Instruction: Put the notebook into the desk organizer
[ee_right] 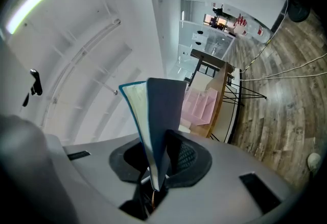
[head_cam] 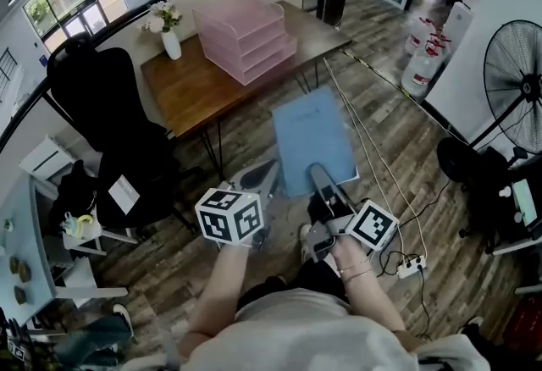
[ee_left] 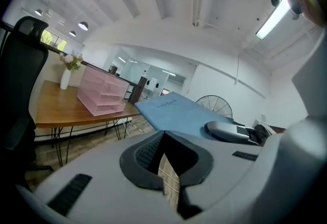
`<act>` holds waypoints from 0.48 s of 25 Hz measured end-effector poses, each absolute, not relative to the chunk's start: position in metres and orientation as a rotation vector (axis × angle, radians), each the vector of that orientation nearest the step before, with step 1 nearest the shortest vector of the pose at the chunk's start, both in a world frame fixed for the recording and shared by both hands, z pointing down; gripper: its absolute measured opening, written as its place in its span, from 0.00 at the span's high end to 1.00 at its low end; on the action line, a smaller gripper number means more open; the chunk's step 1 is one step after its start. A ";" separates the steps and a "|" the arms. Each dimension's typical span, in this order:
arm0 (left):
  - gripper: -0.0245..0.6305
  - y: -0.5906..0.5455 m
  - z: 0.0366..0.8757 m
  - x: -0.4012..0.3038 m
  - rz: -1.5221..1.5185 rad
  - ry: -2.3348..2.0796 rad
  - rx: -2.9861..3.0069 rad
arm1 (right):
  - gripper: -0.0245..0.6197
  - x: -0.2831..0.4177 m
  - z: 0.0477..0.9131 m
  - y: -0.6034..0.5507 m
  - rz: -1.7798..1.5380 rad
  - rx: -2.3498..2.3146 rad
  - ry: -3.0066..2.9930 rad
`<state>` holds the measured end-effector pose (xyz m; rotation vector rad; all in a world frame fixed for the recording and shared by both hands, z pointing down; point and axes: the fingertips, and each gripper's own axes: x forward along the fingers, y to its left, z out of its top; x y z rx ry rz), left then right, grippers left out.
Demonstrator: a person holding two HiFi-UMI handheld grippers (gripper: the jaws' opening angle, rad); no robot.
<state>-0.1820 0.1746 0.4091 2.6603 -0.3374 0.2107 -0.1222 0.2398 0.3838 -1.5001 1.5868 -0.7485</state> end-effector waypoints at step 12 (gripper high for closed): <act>0.95 0.081 0.380 -0.076 0.115 -0.468 2.659 | 0.85 -0.012 0.353 0.135 -0.743 -1.374 1.719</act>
